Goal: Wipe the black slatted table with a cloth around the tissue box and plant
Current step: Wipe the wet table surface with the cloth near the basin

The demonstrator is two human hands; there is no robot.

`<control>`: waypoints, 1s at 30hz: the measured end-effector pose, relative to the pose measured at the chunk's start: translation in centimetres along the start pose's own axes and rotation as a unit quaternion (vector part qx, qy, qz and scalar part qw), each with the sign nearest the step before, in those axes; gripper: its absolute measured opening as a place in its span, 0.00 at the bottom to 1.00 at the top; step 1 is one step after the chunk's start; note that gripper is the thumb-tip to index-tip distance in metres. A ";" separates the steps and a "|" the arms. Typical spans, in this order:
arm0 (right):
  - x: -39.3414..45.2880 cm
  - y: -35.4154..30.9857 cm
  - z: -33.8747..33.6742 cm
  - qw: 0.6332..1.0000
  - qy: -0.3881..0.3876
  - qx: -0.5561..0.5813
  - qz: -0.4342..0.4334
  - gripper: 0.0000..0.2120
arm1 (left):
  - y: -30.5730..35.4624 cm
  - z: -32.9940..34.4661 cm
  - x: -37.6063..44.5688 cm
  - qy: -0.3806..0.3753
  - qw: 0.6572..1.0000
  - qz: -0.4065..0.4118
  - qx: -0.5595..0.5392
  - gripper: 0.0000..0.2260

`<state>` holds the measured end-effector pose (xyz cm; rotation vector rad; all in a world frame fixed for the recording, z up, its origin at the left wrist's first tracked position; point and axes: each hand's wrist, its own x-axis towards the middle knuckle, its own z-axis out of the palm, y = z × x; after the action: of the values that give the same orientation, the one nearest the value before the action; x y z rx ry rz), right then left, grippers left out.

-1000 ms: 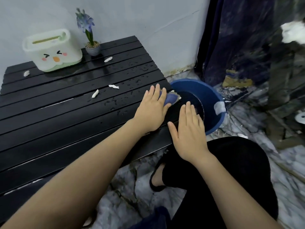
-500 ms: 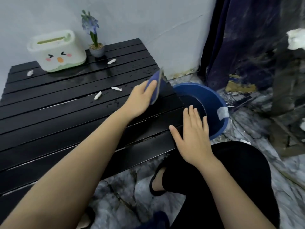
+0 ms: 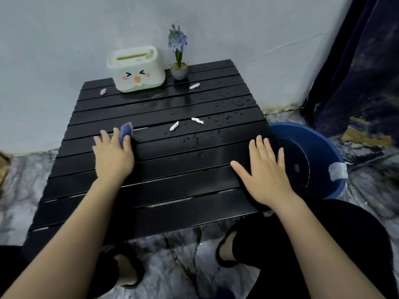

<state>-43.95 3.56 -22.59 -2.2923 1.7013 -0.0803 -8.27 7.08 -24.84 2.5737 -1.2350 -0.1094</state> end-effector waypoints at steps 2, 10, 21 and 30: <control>0.0 0.0 0.2 1.000 0.001 -0.013 0.001 0.41 | 2.7 1.0 -0.1 -0.006 0.999 0.008 0.042 0.26; 0.1 -0.1 1.1 0.999 0.024 -0.031 -0.003 0.40 | 15.6 4.2 -1.6 -0.045 0.992 0.110 0.034 0.27; 0.0 0.1 1.9 0.997 0.067 -0.039 -0.009 0.40 | 27.8 6.9 -3.4 -0.148 0.938 0.311 -0.038 0.27; -0.2 0.3 2.1 0.997 0.069 -0.040 -0.021 0.40 | 31.9 5.4 -3.3 -0.285 0.865 0.269 -0.312 0.26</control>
<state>-43.89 4.06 -24.62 -2.4320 1.7528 -0.1872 -35.40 -10.52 -21.07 1.6059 -1.7056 -1.0208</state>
